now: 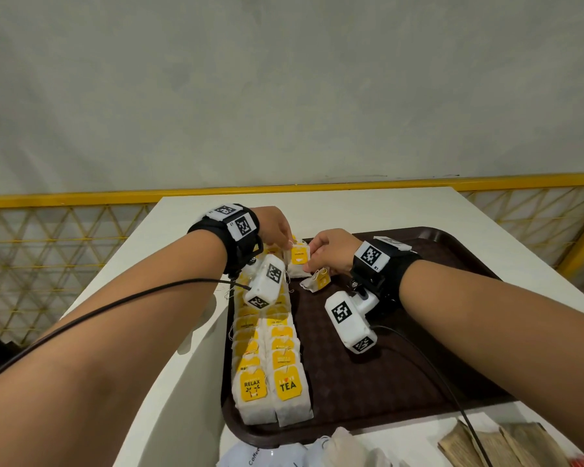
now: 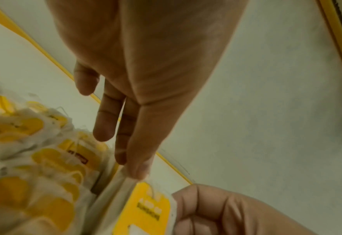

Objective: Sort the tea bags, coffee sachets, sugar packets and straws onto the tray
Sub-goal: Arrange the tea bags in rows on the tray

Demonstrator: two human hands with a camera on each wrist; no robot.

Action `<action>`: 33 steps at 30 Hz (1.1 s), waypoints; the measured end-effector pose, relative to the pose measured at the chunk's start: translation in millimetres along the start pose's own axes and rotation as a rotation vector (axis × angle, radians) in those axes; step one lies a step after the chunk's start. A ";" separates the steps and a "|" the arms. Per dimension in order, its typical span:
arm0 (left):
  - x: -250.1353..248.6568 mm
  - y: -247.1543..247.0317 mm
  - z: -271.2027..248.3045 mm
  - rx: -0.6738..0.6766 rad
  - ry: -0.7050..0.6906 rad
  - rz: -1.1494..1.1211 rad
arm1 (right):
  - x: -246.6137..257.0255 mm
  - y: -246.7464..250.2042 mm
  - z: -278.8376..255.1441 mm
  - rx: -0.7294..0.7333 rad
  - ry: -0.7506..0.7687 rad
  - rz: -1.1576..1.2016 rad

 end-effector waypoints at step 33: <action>0.3 -1.7 8.5 -0.126 0.089 0.094 | 5.2 -4.9 2.4 -0.019 0.064 -0.123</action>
Point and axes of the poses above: each hand's wrist, its own z-axis towards the middle knuckle, its own y-axis out of the back of the hand, x = y × z, the point moved 3 cm from there along z, towards the middle knuckle, and after that the axes turned 11 degrees about x, right-handed, at the moved point
